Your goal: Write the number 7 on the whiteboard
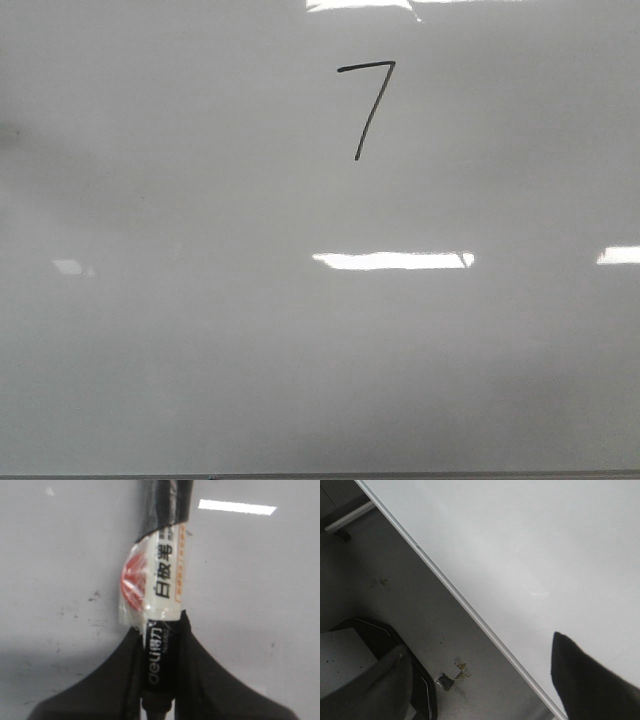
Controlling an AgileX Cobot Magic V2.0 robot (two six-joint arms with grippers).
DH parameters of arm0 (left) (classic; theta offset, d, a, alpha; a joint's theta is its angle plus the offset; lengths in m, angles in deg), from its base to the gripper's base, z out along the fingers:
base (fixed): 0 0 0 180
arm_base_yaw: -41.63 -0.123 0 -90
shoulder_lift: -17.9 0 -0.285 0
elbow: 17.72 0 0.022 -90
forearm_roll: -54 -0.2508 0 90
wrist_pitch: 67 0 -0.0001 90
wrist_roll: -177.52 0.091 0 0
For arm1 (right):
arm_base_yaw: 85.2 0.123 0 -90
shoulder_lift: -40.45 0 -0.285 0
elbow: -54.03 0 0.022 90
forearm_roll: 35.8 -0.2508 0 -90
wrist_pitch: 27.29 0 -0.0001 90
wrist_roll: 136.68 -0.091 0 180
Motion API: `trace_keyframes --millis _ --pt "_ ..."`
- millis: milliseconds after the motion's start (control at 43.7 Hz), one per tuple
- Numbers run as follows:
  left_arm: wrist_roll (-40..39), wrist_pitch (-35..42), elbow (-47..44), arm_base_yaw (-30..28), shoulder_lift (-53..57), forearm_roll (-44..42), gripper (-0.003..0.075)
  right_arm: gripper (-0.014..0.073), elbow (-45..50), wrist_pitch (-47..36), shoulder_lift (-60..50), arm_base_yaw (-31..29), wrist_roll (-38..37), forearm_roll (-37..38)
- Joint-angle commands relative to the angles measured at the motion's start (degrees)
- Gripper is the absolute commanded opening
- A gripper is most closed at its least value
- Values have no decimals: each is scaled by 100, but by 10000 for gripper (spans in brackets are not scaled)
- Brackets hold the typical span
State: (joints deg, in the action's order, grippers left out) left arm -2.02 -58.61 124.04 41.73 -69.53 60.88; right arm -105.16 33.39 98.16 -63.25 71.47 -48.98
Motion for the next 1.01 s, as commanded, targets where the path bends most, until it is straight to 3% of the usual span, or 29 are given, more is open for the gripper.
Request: trace_keyframes --millis 0,183,412,481,756,893,985 --pt "-46 510 141 8 -26 60 -20 591 -169 -312 -49 -46 18 -66" --pt "-46 534 162 8 -211 50 40 591 -169 -324 -49 -46 18 -66" --pt "-46 590 162 8 -279 39 287 591 -169 -327 -49 -46 18 -66" --pt "-46 590 162 8 -269 39 326 591 -169 -327 -49 -46 18 -66" --pt "-46 102 301 -4 221 -507 337 591 -175 -201 -200 -46 4 -50" --pt "-13 -964 714 -4 650 -1086 337 591 -175 -81 -481 -46 -160 73" --pt "-13 -2122 1152 -4 921 -1476 337 591 -175 -17 -695 -46 -570 482"
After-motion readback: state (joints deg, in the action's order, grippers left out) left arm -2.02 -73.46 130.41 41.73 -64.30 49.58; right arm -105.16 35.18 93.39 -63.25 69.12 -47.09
